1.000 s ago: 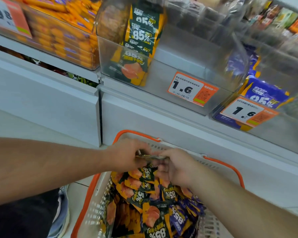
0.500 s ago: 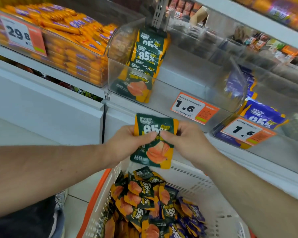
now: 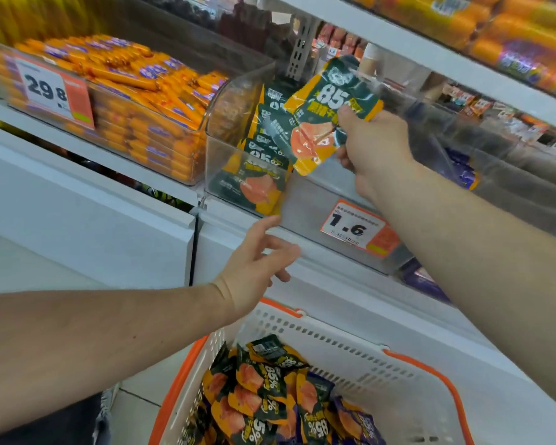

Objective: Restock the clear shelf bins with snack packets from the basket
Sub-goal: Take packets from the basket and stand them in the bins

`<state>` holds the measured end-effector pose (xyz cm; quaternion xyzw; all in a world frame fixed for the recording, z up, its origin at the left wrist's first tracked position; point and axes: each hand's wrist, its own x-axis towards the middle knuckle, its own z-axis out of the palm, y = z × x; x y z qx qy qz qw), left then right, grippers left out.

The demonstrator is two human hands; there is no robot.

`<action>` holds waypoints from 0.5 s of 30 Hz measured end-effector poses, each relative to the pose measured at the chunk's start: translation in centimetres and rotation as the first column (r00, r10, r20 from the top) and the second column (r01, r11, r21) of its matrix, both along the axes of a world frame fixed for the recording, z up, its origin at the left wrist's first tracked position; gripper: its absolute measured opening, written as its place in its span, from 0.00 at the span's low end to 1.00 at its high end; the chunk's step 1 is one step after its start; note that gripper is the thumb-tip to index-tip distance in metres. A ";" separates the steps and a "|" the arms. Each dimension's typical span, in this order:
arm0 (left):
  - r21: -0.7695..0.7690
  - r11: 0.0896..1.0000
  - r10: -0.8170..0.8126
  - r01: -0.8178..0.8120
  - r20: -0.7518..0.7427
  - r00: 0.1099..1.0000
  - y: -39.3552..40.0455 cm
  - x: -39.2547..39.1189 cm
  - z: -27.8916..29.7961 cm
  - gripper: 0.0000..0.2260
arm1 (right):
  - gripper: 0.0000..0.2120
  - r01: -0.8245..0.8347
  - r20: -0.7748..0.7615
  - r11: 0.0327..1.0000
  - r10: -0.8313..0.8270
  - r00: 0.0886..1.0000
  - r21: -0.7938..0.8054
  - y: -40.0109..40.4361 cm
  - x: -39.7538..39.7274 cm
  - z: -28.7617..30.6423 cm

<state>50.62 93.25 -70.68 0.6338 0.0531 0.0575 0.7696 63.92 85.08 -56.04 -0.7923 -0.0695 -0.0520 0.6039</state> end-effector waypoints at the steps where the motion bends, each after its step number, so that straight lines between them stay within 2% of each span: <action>1: 0.007 1.000 -0.018 0.018 -0.021 1.000 -0.1 -0.1 -0.3 0.38 | 0.05 -0.024 -0.050 0.999 0.022 0.999 -0.046 0.8 0.8 -0.2; 2: 0.013 0.999 -0.034 0.034 -0.040 0.999 -0.3 -0.1 -0.6 0.37 | 0.03 -0.069 -0.115 0.993 0.058 0.992 -0.092 1.7 1.5 -0.5; 4: 0.024 0.998 -0.051 0.053 -0.068 0.996 -0.4 0.0 -1.2 0.34 | 0.12 -0.165 -0.244 0.972 0.120 0.962 -0.170 3.2 2.8 -1.1; 7: 0.053 0.996 -0.060 0.066 -0.105 0.993 -0.3 0.0 -1.6 0.34 | 0.05 -0.259 -0.349 0.923 0.152 0.925 -0.285 4.6 3.3 -2.1; 10: 0.083 0.992 -0.086 0.098 -0.139 0.987 -0.2 0.0 -1.8 0.34 | 0.03 -0.335 -0.492 0.884 0.145 0.859 -0.325 4.8 3.4 -2.9; 12: 0.095 0.987 -0.111 0.127 -0.151 0.982 -0.1 0.0 -1.9 0.35 | 0.03 -0.355 -0.514 0.865 0.137 0.847 -0.355 4.5 3.2 -2.6; 15: 0.132 0.975 -0.154 0.179 -0.177 0.972 -0.3 -0.1 -2.1 0.34 | 0.10 -0.277 -0.375 0.867 0.116 0.920 -0.414 3.8 2.9 -2.0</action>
